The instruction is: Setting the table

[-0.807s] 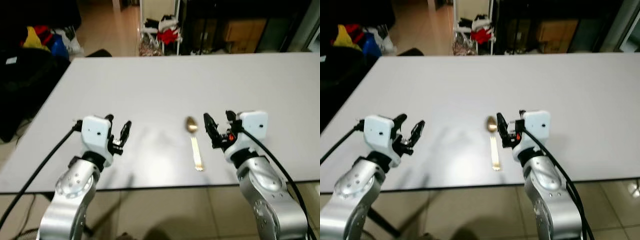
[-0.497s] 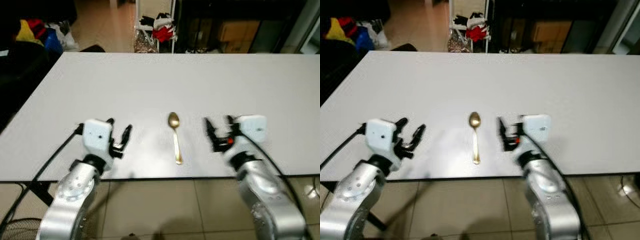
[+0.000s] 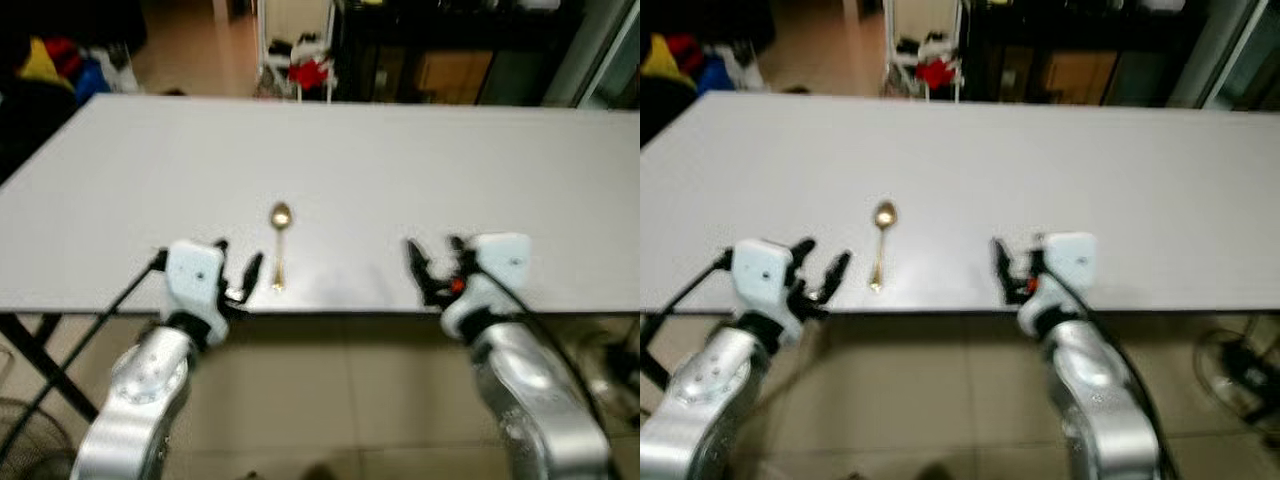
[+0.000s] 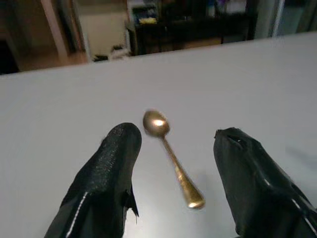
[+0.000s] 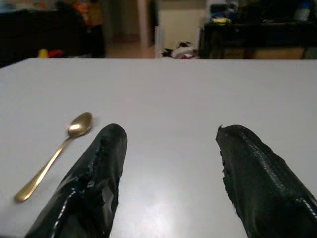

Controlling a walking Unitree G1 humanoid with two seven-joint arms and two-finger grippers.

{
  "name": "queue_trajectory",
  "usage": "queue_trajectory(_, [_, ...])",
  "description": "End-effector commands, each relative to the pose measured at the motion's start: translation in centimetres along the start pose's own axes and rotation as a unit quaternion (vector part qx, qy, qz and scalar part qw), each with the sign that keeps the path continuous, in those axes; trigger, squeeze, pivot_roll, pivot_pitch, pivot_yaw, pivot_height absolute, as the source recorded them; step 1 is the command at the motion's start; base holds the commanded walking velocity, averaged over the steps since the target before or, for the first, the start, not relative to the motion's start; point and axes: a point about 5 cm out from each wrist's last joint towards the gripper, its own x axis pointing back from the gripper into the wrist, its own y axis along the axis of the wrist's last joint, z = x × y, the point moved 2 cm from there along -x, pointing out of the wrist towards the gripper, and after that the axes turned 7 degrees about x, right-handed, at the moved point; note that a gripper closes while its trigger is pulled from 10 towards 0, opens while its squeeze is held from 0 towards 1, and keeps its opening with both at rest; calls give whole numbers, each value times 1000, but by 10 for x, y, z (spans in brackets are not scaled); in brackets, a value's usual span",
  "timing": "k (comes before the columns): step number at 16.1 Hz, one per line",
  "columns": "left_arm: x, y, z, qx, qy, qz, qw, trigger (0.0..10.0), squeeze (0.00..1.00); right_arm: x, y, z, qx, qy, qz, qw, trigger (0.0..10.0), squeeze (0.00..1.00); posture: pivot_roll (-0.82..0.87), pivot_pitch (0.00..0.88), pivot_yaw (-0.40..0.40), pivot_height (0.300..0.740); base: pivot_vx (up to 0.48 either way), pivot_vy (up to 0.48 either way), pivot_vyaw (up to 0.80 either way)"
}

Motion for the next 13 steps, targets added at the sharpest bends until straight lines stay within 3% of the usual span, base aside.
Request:
queue_trajectory(1, [-1, 4, -2, -1, -2, -8, 1000, 10000, 0, 0, 4, -6, 10, -11, -6, 1000, 10000, 0, 151, 0, 28, 727, 0, -454, 0])
queue_trajectory(10, [-6, 7, -2, -8, -16, -7, 1000, 10000, 0, 0, 2, 0, -5, -4, -3, 1000, 10000, 0, 148, 0, 52, 727, 0, -440, 0])
queue_trajectory(13, [-6, 5, 1, -3, -8, -4, 1000, 10000, 0, 0, 2, 3, 7, 7, -3, 1000, 10000, 0, 148, 0, 50, 727, 0, 0, 0])
